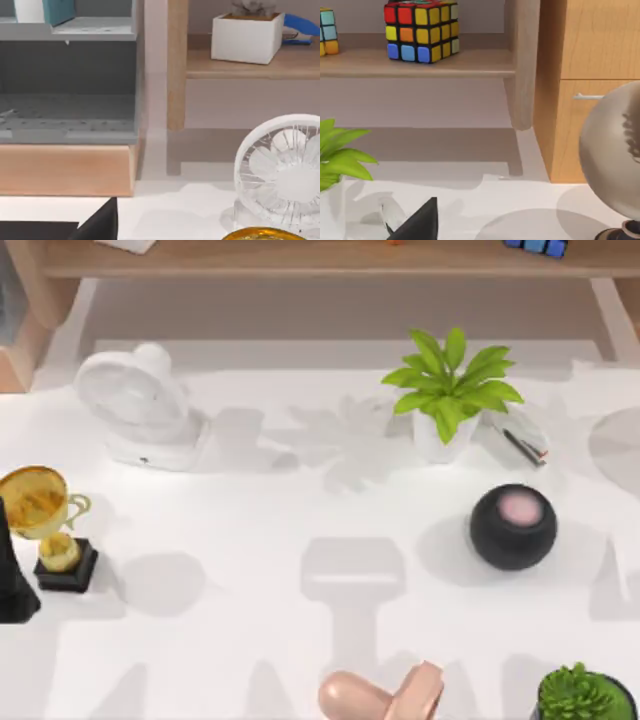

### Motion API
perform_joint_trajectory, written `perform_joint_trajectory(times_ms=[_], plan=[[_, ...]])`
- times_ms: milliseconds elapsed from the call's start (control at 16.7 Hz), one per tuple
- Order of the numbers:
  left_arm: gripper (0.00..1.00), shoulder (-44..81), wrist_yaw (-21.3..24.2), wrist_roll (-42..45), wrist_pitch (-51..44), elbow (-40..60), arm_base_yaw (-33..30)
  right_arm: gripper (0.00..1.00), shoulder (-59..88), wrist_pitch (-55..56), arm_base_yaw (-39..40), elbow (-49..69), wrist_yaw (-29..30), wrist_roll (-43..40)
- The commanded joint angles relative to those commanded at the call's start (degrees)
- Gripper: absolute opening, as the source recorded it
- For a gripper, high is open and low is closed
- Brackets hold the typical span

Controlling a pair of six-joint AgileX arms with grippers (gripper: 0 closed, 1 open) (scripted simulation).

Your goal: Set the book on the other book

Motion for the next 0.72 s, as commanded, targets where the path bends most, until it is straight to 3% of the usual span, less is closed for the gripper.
perform_joint_trajectory(times_ms=[360,720], plan=[[1.00,5.9,1.7,-0.1,2.2,5.3,1.5,1.00,0.0,0.0,0.0,0.0,0.0,0.0],[1.00,31.7,7.9,-0.3,10.0,24.5,6.8,1.00,0.0,0.0,0.0,0.0,0.0,0.0]])
